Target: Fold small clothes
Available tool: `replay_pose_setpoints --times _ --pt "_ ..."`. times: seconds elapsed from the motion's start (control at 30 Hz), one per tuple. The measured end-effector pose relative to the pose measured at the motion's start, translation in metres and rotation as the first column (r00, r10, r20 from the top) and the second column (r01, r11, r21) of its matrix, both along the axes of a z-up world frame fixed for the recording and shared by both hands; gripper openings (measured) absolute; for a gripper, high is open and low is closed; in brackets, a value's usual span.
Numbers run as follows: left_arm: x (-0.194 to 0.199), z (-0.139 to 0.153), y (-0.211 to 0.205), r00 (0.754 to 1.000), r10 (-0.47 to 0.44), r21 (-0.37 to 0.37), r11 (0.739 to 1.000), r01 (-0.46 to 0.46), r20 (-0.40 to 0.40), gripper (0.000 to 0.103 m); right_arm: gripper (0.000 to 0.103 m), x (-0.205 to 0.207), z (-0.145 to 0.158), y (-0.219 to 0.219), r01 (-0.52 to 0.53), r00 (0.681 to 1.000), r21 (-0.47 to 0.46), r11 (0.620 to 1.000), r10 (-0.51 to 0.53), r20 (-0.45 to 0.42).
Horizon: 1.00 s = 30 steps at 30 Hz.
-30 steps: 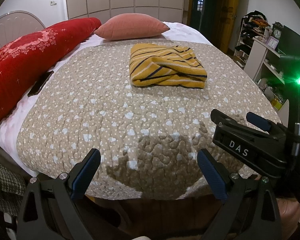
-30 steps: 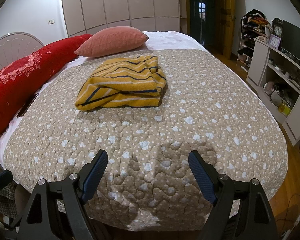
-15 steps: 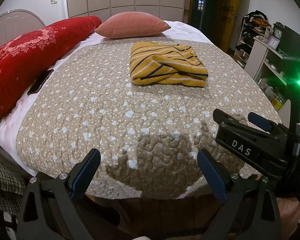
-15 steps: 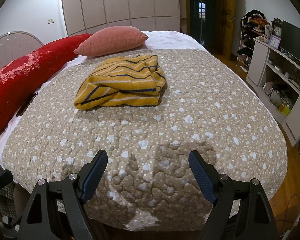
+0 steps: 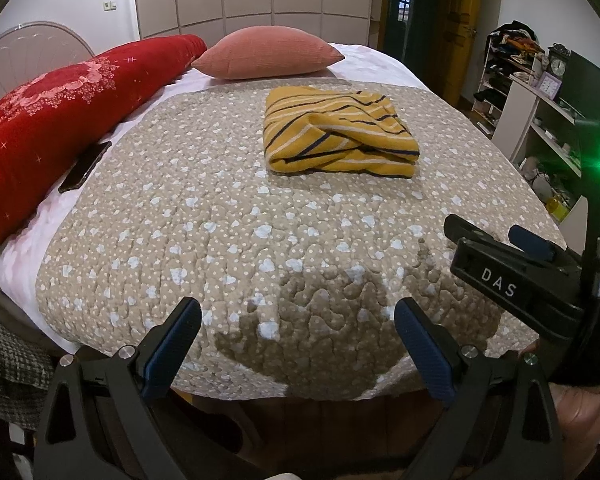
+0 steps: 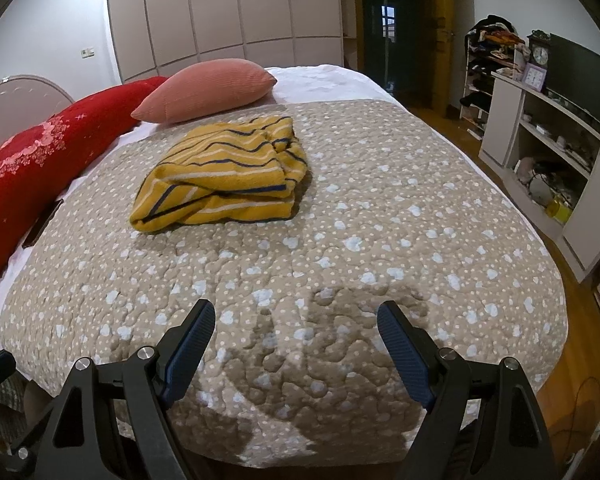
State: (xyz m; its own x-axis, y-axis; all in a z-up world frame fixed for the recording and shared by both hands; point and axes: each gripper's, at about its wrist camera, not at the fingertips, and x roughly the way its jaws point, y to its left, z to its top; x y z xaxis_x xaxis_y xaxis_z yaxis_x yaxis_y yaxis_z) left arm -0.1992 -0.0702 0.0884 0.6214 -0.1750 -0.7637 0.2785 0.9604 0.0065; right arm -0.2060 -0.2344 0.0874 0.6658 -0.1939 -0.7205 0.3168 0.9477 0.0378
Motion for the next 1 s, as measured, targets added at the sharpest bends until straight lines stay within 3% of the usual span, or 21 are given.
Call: replay_pose_setpoints --times 0.73,1.0 --pt "-0.003 0.005 -0.003 0.999 0.018 0.028 0.999 -0.019 0.035 0.097 0.087 -0.002 -0.001 -0.002 0.010 1.000 0.002 1.000 -0.010 0.011" --pt "0.001 -0.001 0.000 0.999 0.016 0.022 1.000 -0.017 0.030 0.097 0.087 0.000 -0.016 0.001 -0.019 1.000 0.010 1.000 0.020 -0.007"
